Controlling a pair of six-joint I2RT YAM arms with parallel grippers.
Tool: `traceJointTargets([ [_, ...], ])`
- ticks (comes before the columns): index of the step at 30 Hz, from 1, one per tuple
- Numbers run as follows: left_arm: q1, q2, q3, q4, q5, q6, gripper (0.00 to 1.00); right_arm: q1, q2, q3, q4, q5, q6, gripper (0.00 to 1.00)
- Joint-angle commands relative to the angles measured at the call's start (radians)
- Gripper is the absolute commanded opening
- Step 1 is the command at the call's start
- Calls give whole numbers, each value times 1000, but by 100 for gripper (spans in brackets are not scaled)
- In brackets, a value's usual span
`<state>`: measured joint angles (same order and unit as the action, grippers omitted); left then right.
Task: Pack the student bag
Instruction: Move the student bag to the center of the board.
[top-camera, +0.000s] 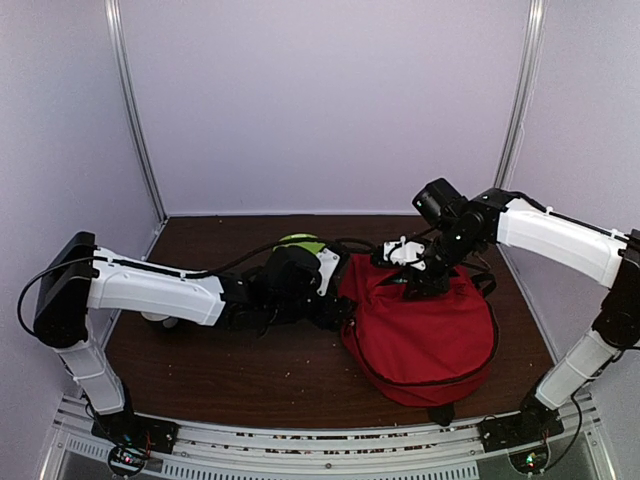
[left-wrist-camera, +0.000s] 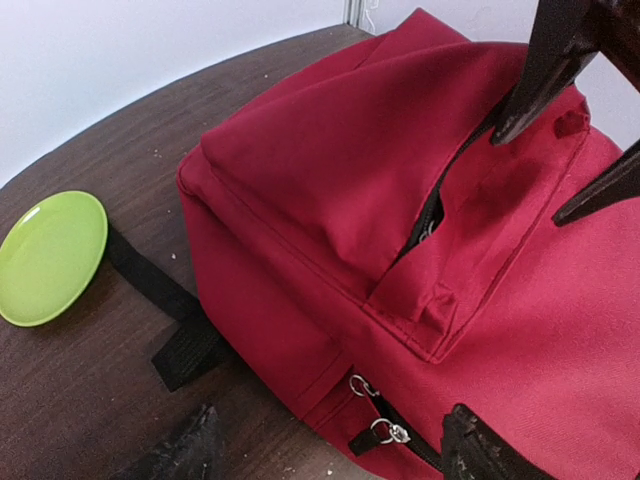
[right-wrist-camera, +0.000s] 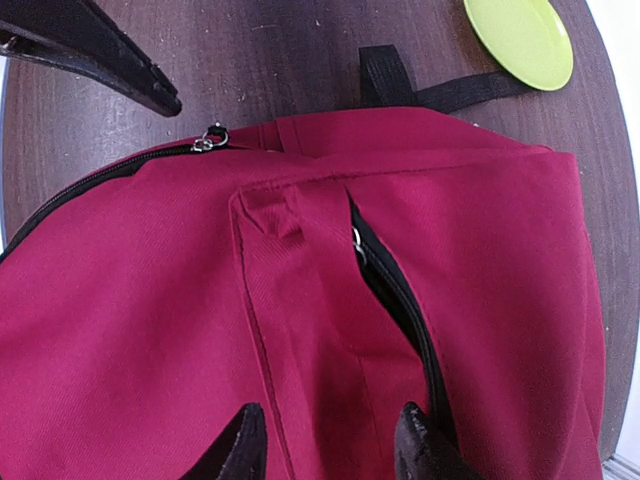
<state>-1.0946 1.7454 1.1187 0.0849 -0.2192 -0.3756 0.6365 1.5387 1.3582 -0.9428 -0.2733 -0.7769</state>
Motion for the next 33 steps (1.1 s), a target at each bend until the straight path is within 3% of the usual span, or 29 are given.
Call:
traceJointTargets([
  [1,2,-38,-29,106,20,-48,77,35,57,32,64,75,19,46],
  [7,2,-18,-29,111,56,-49,69,49,105,35,124,151,26,46],
  [13,2,-8,-29,116,64,-49,68,54,111,25,151,165,14,49],
  [20,2,16,-16,118,85,-49,67,54,154,57,69,32,-26,49],
  [23,2,23,-13,116,91,-53,65,54,173,105,-4,-40,-27,39],
  [29,2,34,-14,116,98,-58,63,55,159,163,-86,-20,-4,9],
  [33,2,38,-13,116,98,-59,63,59,145,199,-150,-10,24,0],
])
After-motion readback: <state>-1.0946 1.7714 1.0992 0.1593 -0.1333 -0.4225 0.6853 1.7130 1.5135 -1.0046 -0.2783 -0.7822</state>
